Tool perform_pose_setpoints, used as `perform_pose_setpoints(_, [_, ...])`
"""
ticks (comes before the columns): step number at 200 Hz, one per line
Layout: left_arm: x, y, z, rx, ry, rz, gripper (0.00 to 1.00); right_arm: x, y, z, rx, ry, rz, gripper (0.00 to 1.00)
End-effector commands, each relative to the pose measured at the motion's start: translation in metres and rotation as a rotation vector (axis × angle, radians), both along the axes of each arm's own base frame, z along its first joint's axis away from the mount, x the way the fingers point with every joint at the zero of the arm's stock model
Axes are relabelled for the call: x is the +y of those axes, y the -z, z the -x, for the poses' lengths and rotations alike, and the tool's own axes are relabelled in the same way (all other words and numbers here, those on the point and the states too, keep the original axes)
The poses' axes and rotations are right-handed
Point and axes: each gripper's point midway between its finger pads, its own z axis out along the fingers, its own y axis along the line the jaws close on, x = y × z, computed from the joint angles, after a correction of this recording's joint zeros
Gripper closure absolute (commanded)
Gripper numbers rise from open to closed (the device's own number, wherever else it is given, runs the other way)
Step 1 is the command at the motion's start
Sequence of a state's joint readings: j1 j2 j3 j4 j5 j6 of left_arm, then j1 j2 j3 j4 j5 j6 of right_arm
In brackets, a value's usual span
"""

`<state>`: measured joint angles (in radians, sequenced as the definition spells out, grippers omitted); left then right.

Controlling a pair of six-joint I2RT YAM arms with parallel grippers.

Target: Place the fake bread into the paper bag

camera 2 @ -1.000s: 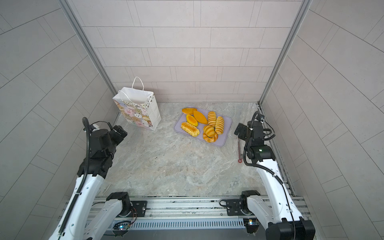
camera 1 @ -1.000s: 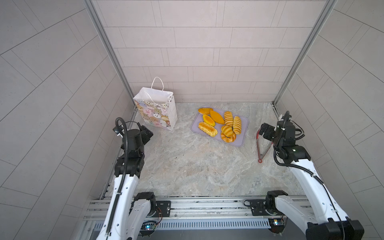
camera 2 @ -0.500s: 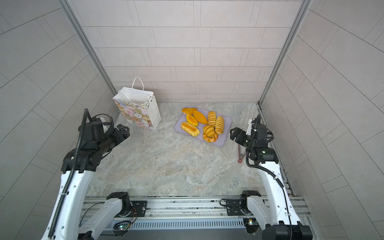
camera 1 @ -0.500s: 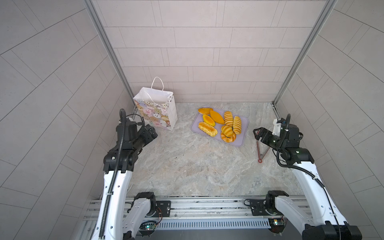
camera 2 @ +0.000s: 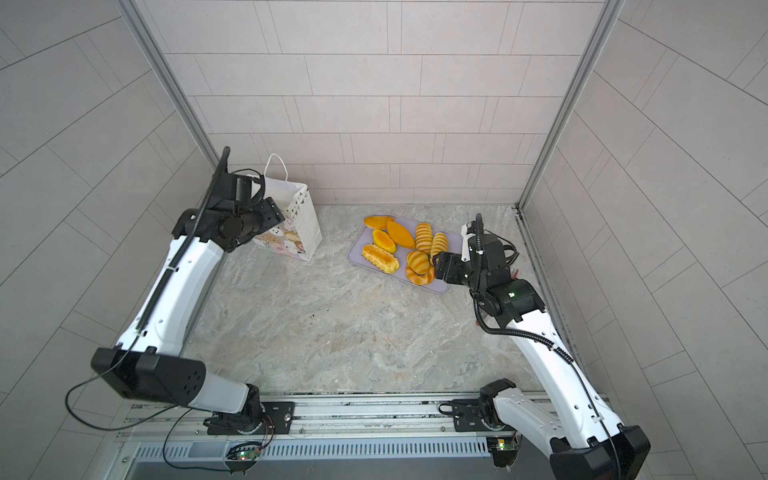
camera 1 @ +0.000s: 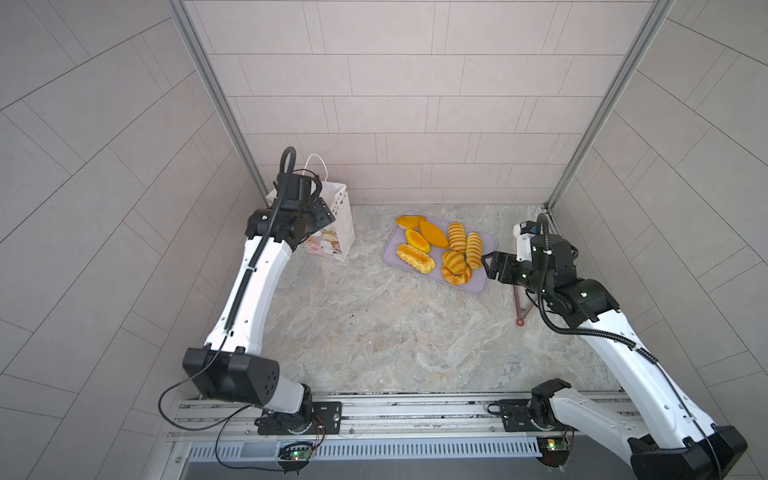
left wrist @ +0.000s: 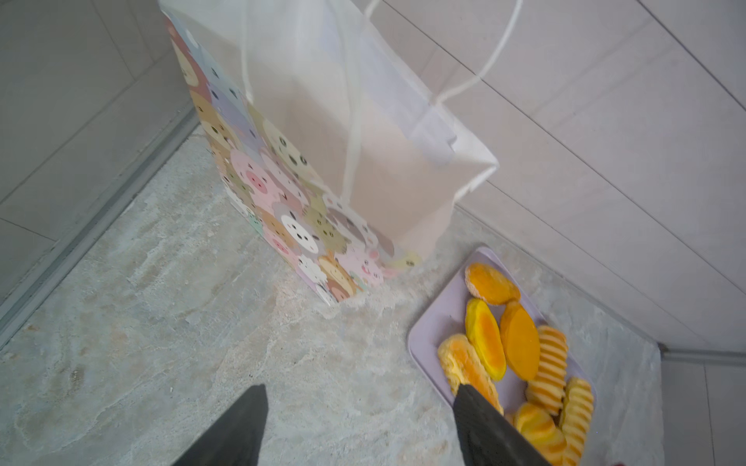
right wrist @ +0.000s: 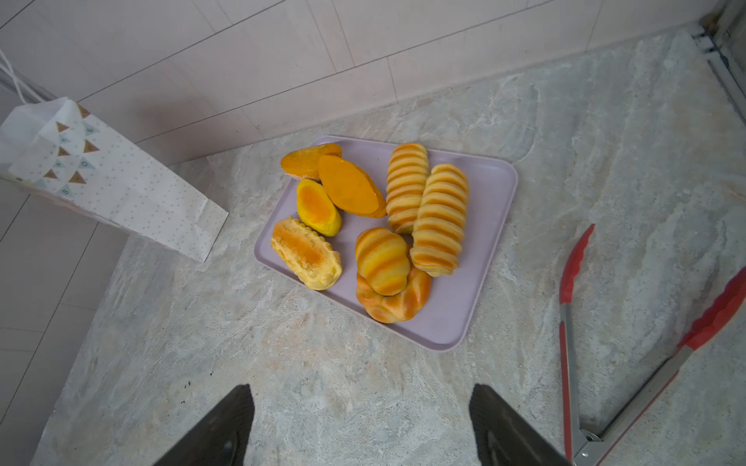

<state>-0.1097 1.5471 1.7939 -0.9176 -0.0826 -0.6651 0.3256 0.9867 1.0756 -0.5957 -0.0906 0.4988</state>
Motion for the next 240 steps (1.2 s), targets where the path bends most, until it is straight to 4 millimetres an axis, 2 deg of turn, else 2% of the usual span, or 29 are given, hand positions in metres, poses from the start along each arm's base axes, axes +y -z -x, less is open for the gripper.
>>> perform_pose_setpoints(1, [0.024,-0.005,0.001,0.064,-0.207,-0.001,0.27,-0.006,-0.005,0.004,-0.028,0.036,0.101,0.13])
perform_pose_setpoints(13, [0.026,-0.005,-0.007,0.082,-0.243,0.015,0.27,-0.002,-0.003,0.005,-0.025,0.023,0.112,0.13])
perform_pose_setpoints(48, [0.023,0.011,-0.033,0.119,-0.290,0.077,0.26,0.001,0.001,0.005,-0.019,0.004,0.131,0.12])
perform_pose_setpoints(85, [0.024,0.032,-0.047,0.161,-0.321,0.109,0.26,-0.004,0.000,0.008,-0.034,0.006,0.161,0.12])
perform_pose_setpoints(145, [0.034,0.054,-0.074,0.180,-0.372,0.133,0.29,-0.003,-0.001,0.010,-0.041,0.000,0.151,0.11])
perform_pose_setpoints(159, [0.035,0.059,-0.077,0.189,-0.375,0.137,0.36,-0.005,0.001,0.012,-0.041,0.003,0.153,0.11])
perform_pose_setpoints(185, [0.035,0.062,-0.077,0.200,-0.367,0.139,0.59,-0.006,0.002,0.012,-0.044,0.008,0.153,0.12])
perform_pose_setpoints(228, [0.035,0.045,-0.066,0.195,-0.295,0.110,1.00,-0.004,0.002,0.011,-0.046,0.009,0.141,0.13])
perform_pose_setpoints(240, [0.035,0.039,-0.058,0.201,-0.268,0.091,1.00,-0.003,0.001,0.010,-0.048,0.008,0.136,0.13])
